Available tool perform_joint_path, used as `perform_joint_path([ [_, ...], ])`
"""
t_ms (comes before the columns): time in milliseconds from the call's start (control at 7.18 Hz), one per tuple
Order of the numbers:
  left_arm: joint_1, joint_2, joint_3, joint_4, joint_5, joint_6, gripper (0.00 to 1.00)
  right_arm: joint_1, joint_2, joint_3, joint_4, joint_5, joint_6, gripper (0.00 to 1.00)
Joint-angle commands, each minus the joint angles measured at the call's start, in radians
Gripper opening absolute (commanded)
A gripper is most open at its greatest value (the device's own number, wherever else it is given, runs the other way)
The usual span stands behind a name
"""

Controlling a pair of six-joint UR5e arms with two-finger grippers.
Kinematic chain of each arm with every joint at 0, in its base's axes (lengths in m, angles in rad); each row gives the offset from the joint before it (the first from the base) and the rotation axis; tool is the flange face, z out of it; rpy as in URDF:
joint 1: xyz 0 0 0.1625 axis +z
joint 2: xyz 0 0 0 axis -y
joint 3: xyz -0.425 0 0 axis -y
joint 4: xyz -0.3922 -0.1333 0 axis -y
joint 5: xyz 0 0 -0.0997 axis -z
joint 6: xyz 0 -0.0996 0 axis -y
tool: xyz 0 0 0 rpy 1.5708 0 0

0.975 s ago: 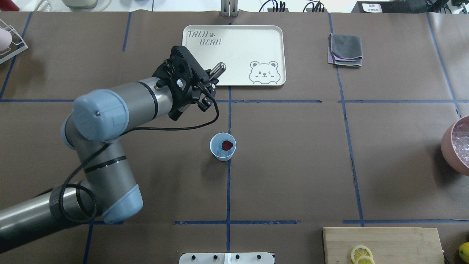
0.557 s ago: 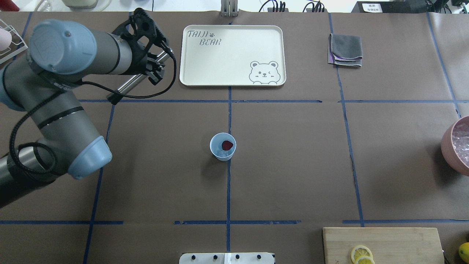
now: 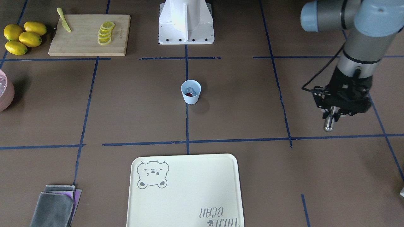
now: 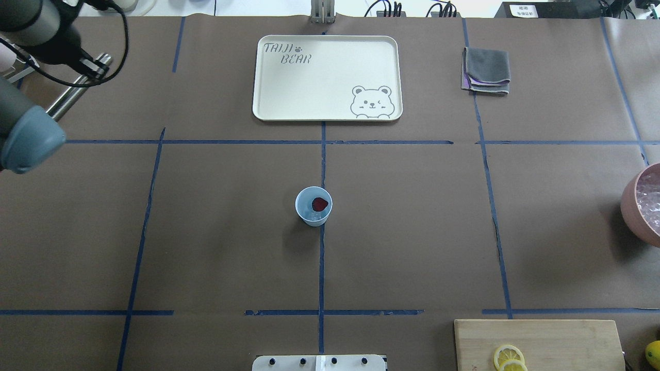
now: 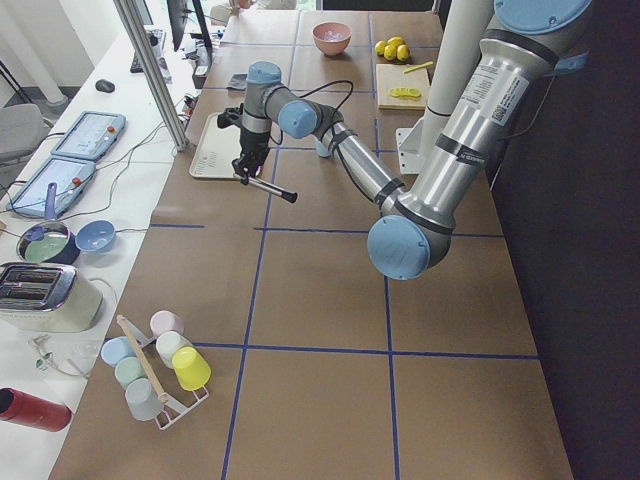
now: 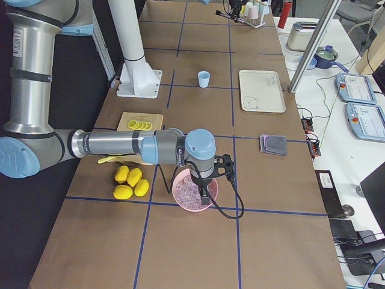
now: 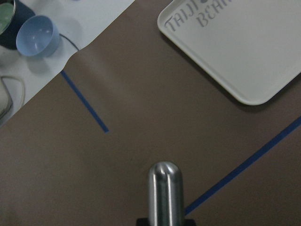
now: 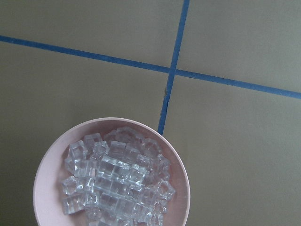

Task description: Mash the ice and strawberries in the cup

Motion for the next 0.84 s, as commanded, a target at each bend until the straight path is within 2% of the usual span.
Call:
perform_joint_path([
  [0,-0.054,0.109,0.011,0.005,-0.02,-0.146,0.05,0.0,-0.001,0.002,0.0,0.0,0.0,1.0],
  [139,-0.06,0.156,0.011,0.002,-0.032,-0.152,0.05,0.0,-0.001,0.006,0.0,0.0,0.0,1.0],
  [279,-0.062,0.222,0.012,-0.054,-0.085,-0.161,0.05,0.0,-0.001,0.006,0.0,0.0,0.0,1.0],
  [557,-0.06,0.385,0.05,-0.321,-0.087,-0.196,0.05,0.0,-0.001,0.006,0.0,0.0,0.0,1.0],
  [697,-0.06,0.414,0.123,-0.458,-0.089,-0.218,0.04,0.0,-0.001,0.006,0.0,0.0,0.0,1.0],
])
